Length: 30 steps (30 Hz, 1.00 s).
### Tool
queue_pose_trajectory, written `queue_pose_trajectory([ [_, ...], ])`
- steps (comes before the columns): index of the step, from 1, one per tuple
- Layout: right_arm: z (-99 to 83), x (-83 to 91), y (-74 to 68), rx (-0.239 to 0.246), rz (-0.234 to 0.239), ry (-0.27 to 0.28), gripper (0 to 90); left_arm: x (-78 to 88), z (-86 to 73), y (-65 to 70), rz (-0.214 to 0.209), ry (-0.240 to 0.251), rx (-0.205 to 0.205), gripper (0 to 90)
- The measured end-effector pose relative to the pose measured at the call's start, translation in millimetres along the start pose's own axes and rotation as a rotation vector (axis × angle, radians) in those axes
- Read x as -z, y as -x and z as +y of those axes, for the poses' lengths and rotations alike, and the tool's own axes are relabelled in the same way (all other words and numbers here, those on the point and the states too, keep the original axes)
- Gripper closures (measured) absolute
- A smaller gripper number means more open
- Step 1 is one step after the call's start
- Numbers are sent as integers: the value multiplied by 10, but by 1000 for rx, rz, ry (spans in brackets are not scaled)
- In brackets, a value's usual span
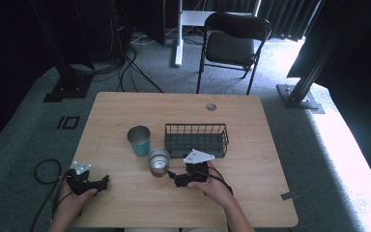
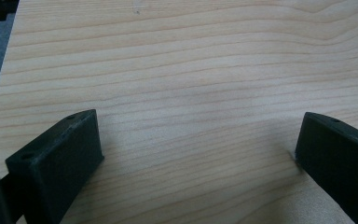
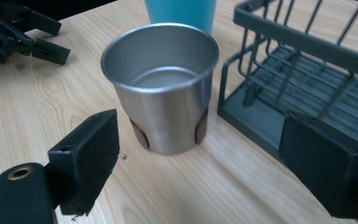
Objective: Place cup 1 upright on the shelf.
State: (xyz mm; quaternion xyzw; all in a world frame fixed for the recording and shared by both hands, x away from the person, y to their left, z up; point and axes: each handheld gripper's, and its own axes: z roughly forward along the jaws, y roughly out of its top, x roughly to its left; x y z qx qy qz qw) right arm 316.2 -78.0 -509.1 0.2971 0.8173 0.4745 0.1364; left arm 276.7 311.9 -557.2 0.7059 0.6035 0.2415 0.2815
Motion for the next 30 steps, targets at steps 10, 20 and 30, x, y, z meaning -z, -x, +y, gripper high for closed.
queue_pose_trajectory([
  [10,141,-170,-71,17,11,11,121,0,0,0,0,0,0,11],
  [20,200,-344,-130,30,27,5,120,0,0,0,0,1,0,11],
  [30,243,-473,-180,37,33,7,120,-1,0,0,0,1,1,10],
])
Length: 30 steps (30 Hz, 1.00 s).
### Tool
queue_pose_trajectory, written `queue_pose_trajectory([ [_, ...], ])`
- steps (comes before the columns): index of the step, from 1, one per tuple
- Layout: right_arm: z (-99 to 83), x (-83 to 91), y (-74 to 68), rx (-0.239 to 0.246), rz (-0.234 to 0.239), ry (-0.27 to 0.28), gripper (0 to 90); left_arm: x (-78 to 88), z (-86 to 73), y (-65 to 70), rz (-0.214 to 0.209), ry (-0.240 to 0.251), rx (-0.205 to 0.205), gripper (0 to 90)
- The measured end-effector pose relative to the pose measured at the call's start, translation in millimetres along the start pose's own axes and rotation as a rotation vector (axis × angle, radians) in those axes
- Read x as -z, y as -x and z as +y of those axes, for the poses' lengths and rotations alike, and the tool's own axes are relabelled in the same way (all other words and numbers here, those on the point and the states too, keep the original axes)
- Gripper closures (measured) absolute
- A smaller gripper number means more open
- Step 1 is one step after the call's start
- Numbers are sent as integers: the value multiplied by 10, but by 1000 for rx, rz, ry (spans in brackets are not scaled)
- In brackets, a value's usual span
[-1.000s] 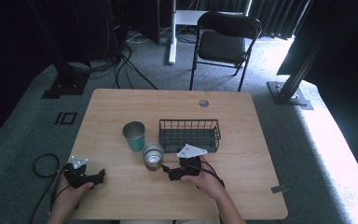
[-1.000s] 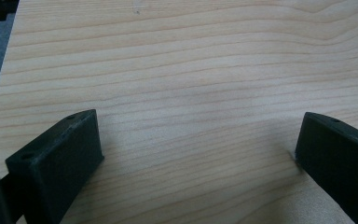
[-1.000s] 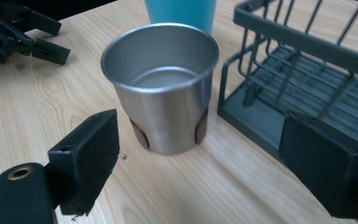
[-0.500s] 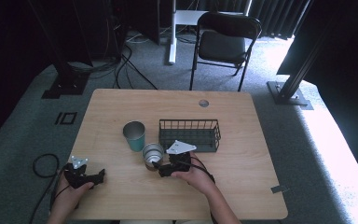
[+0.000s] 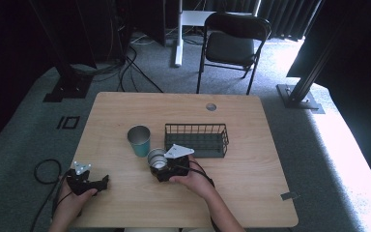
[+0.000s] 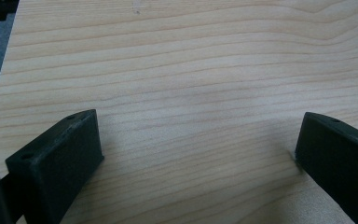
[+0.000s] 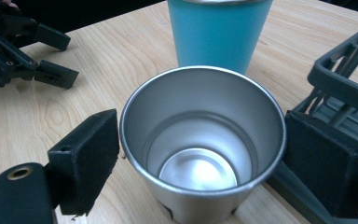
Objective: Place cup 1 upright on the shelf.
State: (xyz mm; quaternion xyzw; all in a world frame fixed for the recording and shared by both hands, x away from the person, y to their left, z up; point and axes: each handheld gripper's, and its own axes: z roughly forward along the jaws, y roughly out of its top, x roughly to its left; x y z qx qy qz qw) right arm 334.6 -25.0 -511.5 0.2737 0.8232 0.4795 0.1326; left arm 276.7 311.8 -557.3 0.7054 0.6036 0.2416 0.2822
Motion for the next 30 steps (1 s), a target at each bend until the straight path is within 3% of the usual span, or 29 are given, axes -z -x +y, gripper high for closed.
queue_pose_trajectory([
  [30,53,-291,-101,6,-27,-21,129,2,0,-2,0,-2,-2,11],
])
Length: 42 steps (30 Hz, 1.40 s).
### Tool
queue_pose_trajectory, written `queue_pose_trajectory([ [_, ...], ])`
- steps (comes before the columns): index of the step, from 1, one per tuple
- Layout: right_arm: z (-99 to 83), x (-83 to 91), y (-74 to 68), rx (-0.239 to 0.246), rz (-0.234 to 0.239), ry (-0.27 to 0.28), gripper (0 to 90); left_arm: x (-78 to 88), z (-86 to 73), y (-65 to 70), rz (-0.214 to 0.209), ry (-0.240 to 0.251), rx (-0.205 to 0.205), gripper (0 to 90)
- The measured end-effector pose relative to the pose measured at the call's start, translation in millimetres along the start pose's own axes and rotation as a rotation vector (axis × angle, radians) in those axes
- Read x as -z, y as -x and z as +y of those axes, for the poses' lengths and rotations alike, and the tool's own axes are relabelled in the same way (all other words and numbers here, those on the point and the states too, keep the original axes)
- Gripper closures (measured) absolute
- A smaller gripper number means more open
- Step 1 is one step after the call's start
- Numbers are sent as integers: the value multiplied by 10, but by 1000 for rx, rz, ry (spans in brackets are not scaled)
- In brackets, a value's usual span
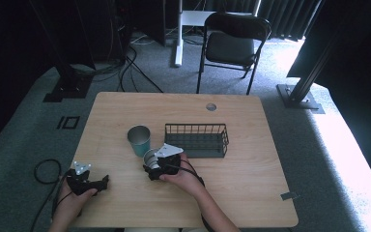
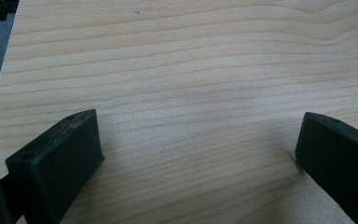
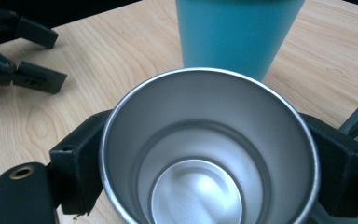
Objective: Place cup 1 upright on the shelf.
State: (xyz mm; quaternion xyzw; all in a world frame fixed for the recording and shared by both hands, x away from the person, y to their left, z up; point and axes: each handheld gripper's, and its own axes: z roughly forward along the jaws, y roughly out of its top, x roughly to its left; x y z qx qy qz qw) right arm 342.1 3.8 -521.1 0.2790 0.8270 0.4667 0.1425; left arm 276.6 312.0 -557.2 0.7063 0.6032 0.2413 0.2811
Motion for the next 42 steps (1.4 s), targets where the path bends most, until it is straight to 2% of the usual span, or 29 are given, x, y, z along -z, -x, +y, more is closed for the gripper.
queue_pose_trajectory([
  [5,21,12,-6,-29,3,4,131,0,0,0,0,0,0,10],
  [8,59,37,-12,-8,0,-4,131,0,0,0,0,0,0,11],
  [18,210,174,-64,6,23,8,131,-1,0,-1,0,1,-2,10],
  [22,302,258,-44,2,15,38,131,-2,-1,0,0,2,0,10],
  [35,529,488,3,10,24,57,132,-1,-1,0,0,1,0,11],
  [42,667,611,73,-11,9,89,132,-2,-1,-1,0,2,-2,11],
])
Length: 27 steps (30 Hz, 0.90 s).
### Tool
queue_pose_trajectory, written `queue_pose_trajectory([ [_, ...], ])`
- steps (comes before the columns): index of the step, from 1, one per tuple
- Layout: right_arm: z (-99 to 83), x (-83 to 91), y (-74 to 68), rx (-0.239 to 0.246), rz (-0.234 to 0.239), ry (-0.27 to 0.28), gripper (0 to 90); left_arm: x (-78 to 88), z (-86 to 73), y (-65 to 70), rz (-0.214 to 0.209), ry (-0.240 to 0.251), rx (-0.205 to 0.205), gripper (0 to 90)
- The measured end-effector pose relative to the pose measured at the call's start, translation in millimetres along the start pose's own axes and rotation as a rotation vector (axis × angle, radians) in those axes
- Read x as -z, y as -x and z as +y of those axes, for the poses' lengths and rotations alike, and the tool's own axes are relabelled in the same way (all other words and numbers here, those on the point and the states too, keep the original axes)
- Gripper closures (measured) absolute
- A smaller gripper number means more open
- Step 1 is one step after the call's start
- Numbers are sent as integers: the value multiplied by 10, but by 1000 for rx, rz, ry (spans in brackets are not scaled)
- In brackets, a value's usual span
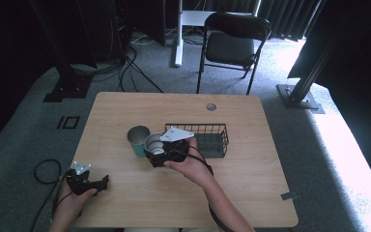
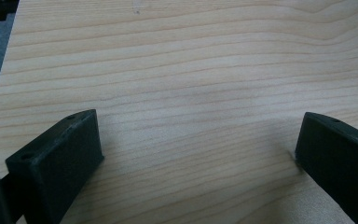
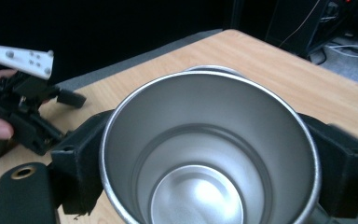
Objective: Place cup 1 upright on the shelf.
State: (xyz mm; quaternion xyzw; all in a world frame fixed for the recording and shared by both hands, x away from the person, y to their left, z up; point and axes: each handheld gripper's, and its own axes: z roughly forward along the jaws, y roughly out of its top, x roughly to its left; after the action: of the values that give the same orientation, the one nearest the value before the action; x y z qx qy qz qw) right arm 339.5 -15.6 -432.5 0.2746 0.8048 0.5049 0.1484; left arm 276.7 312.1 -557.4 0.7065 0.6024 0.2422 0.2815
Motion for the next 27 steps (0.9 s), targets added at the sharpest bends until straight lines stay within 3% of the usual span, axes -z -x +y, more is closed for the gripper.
queue_pose_trajectory([
  [7,112,120,121,-19,-25,31,132,1,0,1,0,-1,1,11],
  [22,277,400,555,-42,-187,75,132,1,0,1,0,-1,2,11],
  [24,279,413,574,-40,-192,71,132,0,0,1,0,0,2,11],
  [27,272,461,689,-66,-225,69,132,0,0,1,0,-1,2,11],
])
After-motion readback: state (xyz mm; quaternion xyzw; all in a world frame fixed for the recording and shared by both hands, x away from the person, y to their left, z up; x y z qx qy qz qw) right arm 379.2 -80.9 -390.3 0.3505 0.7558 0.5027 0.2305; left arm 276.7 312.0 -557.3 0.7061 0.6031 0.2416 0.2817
